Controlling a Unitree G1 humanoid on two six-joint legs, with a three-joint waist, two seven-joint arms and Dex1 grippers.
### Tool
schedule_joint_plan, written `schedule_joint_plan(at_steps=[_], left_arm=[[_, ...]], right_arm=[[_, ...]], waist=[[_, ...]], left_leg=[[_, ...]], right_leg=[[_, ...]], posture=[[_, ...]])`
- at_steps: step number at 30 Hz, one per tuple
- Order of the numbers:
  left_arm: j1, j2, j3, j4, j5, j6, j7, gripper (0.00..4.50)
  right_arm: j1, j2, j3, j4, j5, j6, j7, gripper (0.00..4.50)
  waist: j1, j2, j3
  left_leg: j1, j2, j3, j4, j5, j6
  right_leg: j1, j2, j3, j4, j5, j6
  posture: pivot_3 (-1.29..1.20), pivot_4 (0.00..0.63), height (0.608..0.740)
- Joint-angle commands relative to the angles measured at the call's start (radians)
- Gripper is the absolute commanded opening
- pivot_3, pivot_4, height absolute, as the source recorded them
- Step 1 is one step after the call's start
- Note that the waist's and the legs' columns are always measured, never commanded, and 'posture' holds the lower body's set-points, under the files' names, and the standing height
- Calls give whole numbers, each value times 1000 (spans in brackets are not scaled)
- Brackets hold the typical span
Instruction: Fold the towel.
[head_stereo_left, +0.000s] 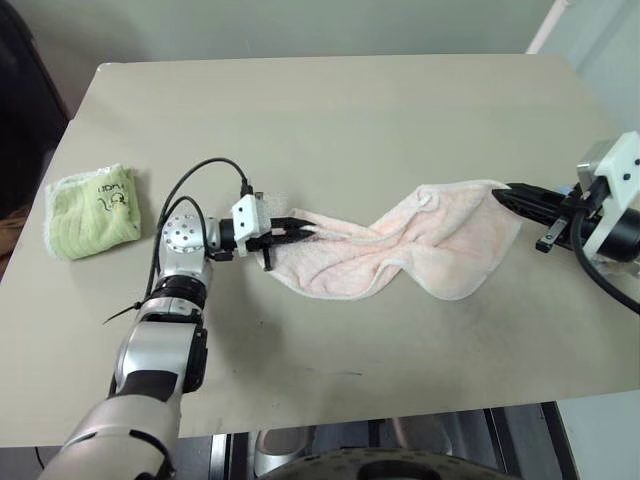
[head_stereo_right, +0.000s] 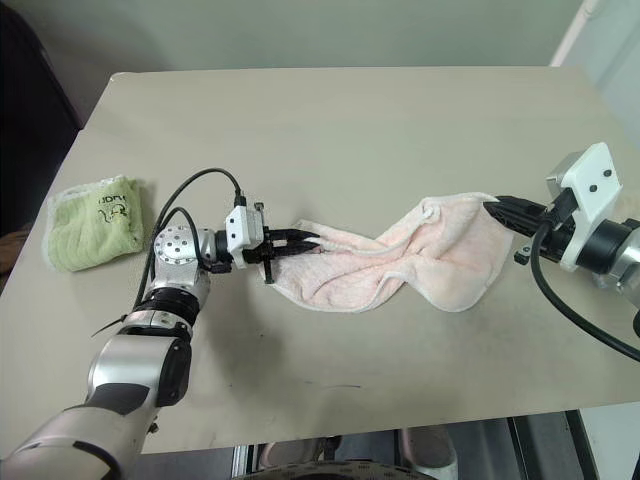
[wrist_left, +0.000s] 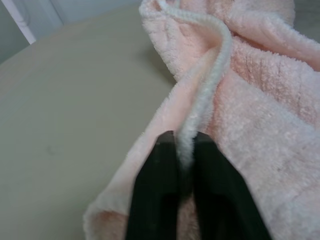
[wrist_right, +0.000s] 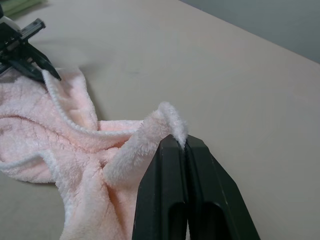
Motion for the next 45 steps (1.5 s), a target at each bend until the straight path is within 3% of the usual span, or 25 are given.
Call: schedule_joint_plan(at_steps=[1,6,10,17,26,34,45], left_arm=[[-15,3,14,2,-6,-11,-11,25],[-10,-2,21,-11,-25,12,-39,25],[-11,-8,56,-30,-43,71,37,25],[-32,-27,101,-39,-4,155,398,25],[-194,-52,196,26,-10,203,776,25],[-357,-68,208,137,65,165,1133,25],[-516,-16,220,221,148,282,1385,25]], right_arm=[[1,-9,-36,-26,7,-12,2,0],[13,-15,-52,-33,6,-13,2,0],[6,-21,-76,-27,3,-16,-5,0],[-19,-21,-64,13,-35,-41,-15,0],[-97,-21,-15,121,-111,-109,-13,0],[-263,-17,97,375,-282,-242,-37,0],[-679,66,276,937,-545,-576,-132,0]], waist=[[0,0,0],[0,0,0],[0,0,0],[0,0,0],[2,0,0],[2,0,0],[0,1,1]], left_leg=[[0,0,0,0,0,0],[-1,0,0,0,0,0],[-1,0,0,0,0,0],[-1,0,0,1,1,0],[-2,-1,1,1,7,0],[-2,-1,2,1,11,-3],[-5,-2,2,-1,13,-6]], right_leg=[[0,0,0,0,0,0],[-1,0,0,0,0,0],[-1,0,0,0,0,0],[-1,0,0,0,0,1],[-1,0,0,0,2,2],[-1,-1,0,0,3,4],[-7,-1,1,0,8,3]], posture=[[0,150,740],[0,150,740],[0,150,740],[0,150,740],[0,150,740],[0,150,740],[0,150,740]])
